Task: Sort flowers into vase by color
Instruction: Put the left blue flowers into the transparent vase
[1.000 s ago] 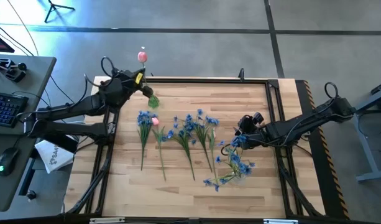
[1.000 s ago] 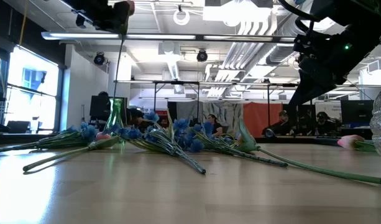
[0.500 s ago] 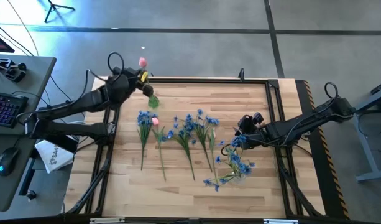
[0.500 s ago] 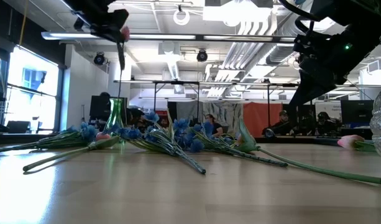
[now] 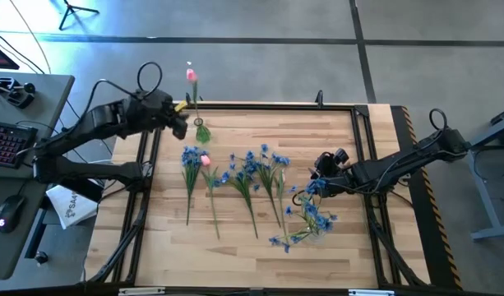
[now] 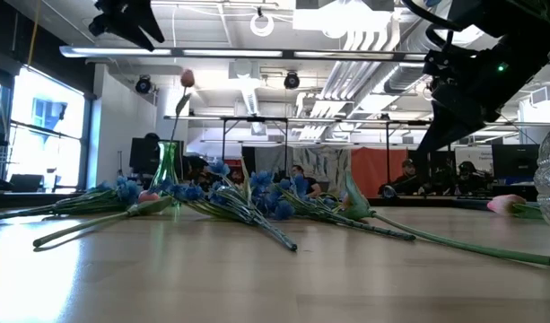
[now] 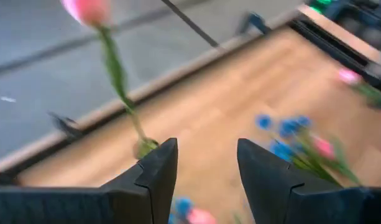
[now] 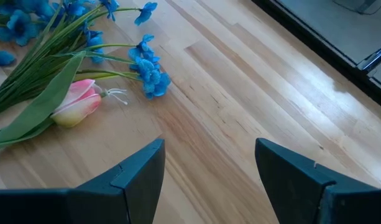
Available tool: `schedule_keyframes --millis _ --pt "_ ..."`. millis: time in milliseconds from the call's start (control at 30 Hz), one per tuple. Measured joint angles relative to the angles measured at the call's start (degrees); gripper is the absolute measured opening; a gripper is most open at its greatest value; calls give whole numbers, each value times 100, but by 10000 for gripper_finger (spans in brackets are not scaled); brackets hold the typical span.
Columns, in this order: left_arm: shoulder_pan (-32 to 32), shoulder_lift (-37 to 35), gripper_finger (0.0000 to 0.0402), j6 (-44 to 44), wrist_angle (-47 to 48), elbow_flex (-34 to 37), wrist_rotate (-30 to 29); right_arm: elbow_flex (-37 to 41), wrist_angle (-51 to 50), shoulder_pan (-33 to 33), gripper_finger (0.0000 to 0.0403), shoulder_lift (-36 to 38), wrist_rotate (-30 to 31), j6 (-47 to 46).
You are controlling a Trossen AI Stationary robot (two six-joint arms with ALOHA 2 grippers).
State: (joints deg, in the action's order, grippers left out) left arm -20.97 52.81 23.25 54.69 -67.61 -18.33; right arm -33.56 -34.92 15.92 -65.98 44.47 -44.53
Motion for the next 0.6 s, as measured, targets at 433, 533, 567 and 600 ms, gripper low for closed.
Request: schedule_keyframes --millis 433,533,567,600 --pt "2637 322 112 2074 239 918 -864 0 44 -17 245 0 -580 -45" --pt "3159 534 106 2832 253 1265 -1018 0 81 -17 245 0 -617 -47" --pt "3324 632 104 3109 241 1400 -1014 0 88 -17 245 0 -615 -47" --pt "3472 730 103 3395 241 1534 -1014 0 111 -17 245 0 -610 -47"
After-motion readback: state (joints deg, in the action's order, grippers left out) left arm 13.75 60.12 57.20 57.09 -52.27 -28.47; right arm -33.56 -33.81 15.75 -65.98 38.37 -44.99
